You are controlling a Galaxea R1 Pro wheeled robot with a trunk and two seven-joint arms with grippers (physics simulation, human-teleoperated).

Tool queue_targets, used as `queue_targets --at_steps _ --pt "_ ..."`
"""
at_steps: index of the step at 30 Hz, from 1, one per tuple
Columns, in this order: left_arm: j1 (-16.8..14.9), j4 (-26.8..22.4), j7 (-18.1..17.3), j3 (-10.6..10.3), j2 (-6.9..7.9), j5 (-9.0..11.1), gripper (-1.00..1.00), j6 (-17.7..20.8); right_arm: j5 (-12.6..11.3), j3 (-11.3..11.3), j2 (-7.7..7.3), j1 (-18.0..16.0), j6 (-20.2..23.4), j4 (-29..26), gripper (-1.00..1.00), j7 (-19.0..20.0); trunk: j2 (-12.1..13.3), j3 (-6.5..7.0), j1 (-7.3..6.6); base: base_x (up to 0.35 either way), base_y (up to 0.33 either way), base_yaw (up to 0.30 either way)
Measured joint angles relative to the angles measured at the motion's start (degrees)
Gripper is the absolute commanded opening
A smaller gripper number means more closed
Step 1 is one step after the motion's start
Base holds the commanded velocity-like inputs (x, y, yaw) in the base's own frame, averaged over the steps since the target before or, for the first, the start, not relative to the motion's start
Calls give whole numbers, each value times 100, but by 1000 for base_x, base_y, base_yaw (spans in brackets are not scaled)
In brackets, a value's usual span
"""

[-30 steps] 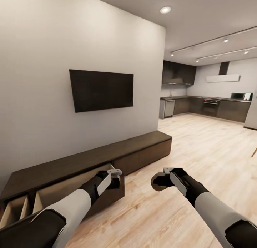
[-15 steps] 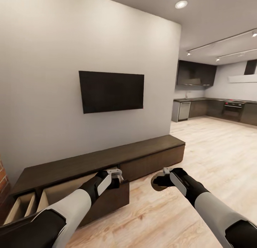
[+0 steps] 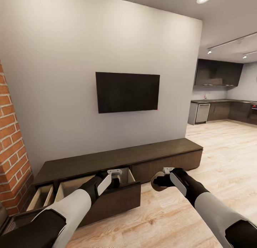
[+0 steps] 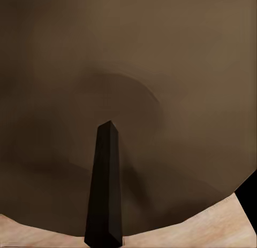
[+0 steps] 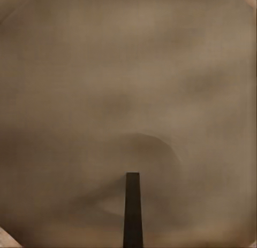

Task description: Place each of the two pumpkins and all three candles from the living room inside a cabinet in the living room (use any cabinet), then make sure every cabinet is closed, and position the cauldron so it is next to a table in the living room.

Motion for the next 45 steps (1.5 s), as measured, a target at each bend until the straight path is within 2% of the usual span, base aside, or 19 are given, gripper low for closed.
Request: queue_targets --at_steps 21,26,34,40,45 --pt "0 2 3 -3 0 9 -100 -14 -2 -1 9 0 -2 97 -100 0 0 -61 0 0 0 291" --pt "0 18 4 -2 0 11 -100 -283 0 -2 9 0 -3 97 -100 0 0 -76 0 0 0 290" --pt "0 28 4 -2 0 18 -100 -358 -1 3 15 0 0 97 -100 0 0 -104 -1 22 0 281" --pt "0 29 4 -3 0 22 -100 -365 -13 457 43 0 -54 97 -100 -6 0 -134 -1 69 0 258" --pt "0 29 4 -4 0 21 -100 -365 -16 527 44 0 -275 97 -100 -1 0 -160 -1 71 0 211"
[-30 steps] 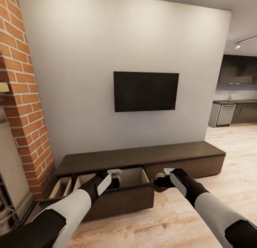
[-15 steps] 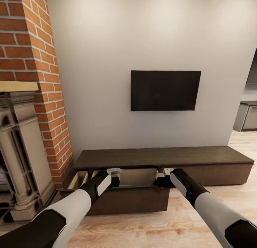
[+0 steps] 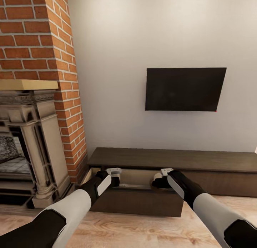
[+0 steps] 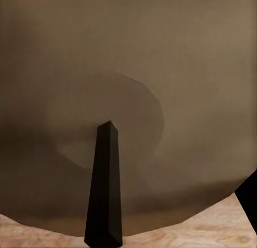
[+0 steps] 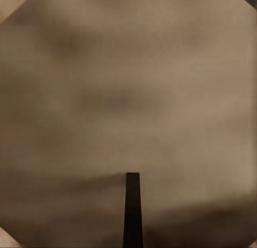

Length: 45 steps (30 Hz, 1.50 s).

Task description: Place each of the two pumpkins and all three candles from the living room inside a cabinet in the living room (use any cabinet), then make sure every cabinet is closed, and position the cauldron so it is next to a table in the living room.

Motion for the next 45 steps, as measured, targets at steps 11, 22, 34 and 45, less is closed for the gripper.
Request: queue_targets --at_steps 11,22,34,45 --pt "0 7 -160 2 0 -23 -100 11 -5 3 5 5 -295 -1 -100 -5 0 -6 -2 167 -97 19" --pt "-1 33 -180 -2 0 -26 -100 -12 -5 5 8 17 -409 2 -100 -15 0 -7 1 88 -82 0" --pt "-1 41 -182 -4 0 -26 -100 0 -5 5 5 18 -409 7 -100 -23 -1 -7 -2 119 -1 0" --pt "-1 42 -182 -11 0 -25 -100 2 -36 -16 0 18 -404 105 -100 -17 0 -7 0 263 0 0"
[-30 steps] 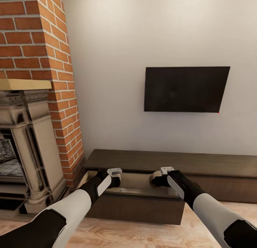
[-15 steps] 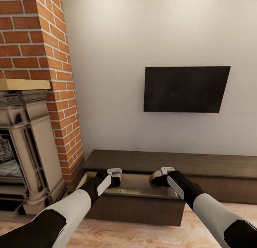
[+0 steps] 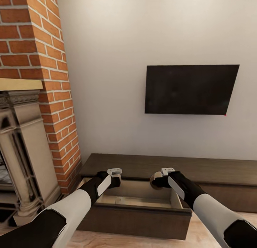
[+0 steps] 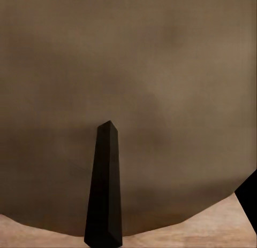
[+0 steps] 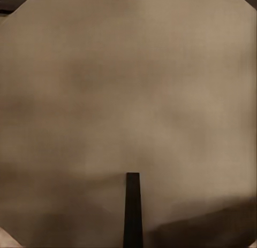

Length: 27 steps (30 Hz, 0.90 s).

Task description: Place each of the two pumpkins and all three candles from the living room inside a cabinet in the living room (use any cabinet), then make sure every cabinet is closed, and position the cauldron so it is next to a table in the living room.

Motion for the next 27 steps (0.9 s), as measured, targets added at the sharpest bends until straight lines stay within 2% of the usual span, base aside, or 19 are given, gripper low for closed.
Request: queue_targets --at_steps 8,27 --pt "0 0 0 0 0 -5 -100 -9 -6 -4 95 -1 2 25 -100 5 0 4 1 22 0 -47" --pt "0 -19 12 -2 0 3 -100 13 -23 -32 104 1 4 33 -100 10 0 -7 1 0 0 -21"
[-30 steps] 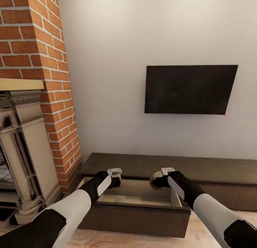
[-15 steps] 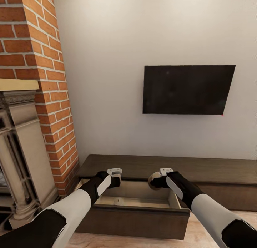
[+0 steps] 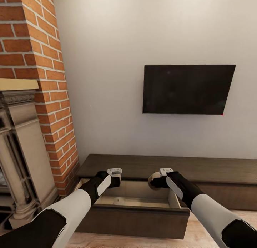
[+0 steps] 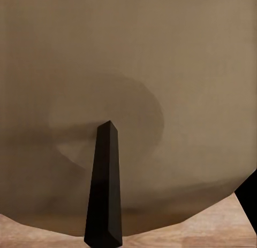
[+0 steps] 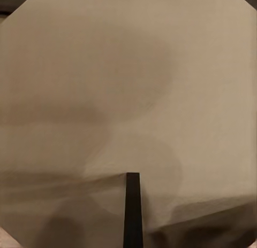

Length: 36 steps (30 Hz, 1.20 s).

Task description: Place each of the two pumpkins and all three candles from the living room inside a cabinet in the living room (use any cabinet), then make sure every cabinet is closed, and position the cauldron so it is next to a table in the living room.

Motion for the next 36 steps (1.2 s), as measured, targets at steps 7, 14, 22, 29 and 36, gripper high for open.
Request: queue_targets --at_steps 7,14,22,29,36 --pt "0 -52 8 -13 0 5 -100 87 0 -26 -12 -1 54 -1 -100 -12 0 -60 0 0 0 51" --pt "-11 -742 65 -15 0 39 -100 1367 15 -280 -26 -26 263 0 -100 -15 0 -122 0 0 0 95" --pt "-520 -664 82 -14 0 8 -100 1799 42 -445 -17 -396 689 407 -100 -23 0 -194 0 0 0 124" --pt "-1187 -501 36 -2 0 131 -100 2274 27 -447 -12 -995 924 1264 -100 -21 0 -256 0 0 0 136" --pt "-1481 -464 141 -11 0 192 -100 2386 25 -444 52 -1048 957 1347 -100 -605 0 -320 0 0 0 137"
